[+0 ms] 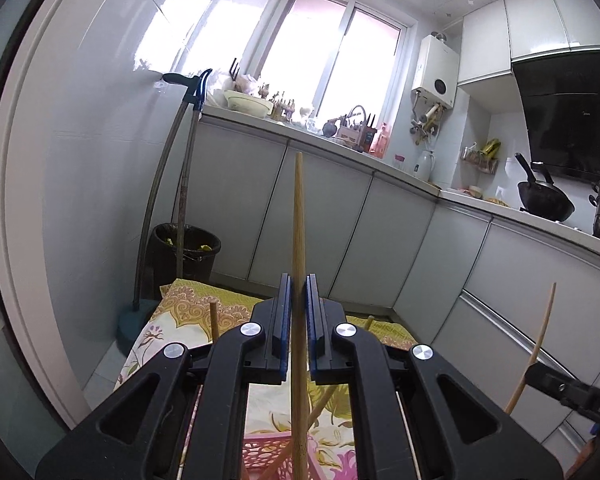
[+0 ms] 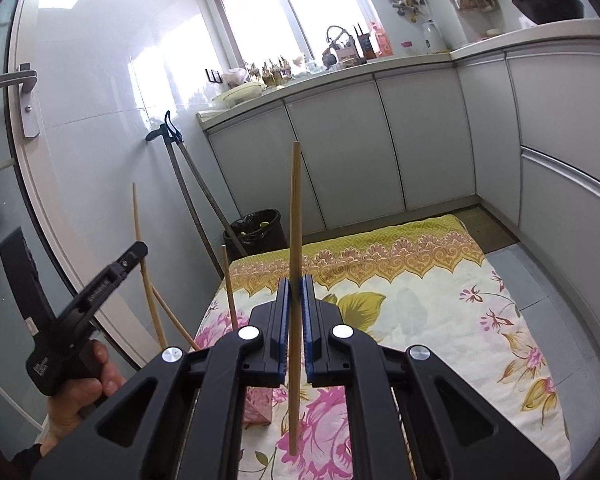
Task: Organize utensils
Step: 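Carry both chopsticks to the pink basket and insert the left tool's chopstick, opening it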
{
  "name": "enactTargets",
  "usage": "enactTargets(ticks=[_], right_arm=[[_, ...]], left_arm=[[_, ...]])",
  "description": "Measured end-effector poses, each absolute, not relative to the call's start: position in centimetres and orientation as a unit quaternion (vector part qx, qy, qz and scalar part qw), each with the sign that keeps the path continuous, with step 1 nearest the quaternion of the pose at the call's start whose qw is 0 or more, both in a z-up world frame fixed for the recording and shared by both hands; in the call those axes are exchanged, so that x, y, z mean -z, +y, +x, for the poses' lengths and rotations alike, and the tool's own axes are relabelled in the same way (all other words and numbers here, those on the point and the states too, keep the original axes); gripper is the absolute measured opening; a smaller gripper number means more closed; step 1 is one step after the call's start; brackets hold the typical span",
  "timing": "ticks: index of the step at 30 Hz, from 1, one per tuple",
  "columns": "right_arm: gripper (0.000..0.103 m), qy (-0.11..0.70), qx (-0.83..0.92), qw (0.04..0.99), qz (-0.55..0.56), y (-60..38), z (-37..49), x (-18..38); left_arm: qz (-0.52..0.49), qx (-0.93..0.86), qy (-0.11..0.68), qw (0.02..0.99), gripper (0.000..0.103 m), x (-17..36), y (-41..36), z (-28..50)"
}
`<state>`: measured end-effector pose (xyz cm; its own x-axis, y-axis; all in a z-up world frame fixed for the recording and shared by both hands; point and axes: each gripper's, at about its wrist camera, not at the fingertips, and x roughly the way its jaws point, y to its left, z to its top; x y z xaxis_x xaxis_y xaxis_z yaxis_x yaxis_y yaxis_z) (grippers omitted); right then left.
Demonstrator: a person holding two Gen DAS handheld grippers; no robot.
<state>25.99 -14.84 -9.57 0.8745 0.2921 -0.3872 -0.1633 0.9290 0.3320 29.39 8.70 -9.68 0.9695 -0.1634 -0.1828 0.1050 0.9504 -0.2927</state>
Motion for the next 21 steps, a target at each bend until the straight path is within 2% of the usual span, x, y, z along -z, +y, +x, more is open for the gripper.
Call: enactTargets(ticks=[13, 21], right_arm=[[0.006, 0.200, -0.122, 0.961, 0.144, -12.9, 28.0, 9.7], [0.006, 0.192, -0.129, 0.962, 0.148, -12.1, 28.0, 9.5]], left_arm=[[-0.115, 0.035, 0.127, 0.985, 0.006, 13.3, 8.9, 30.9], [-0.185, 0.047, 0.070, 0.979, 0.006, 10.4, 11.2, 29.9]])
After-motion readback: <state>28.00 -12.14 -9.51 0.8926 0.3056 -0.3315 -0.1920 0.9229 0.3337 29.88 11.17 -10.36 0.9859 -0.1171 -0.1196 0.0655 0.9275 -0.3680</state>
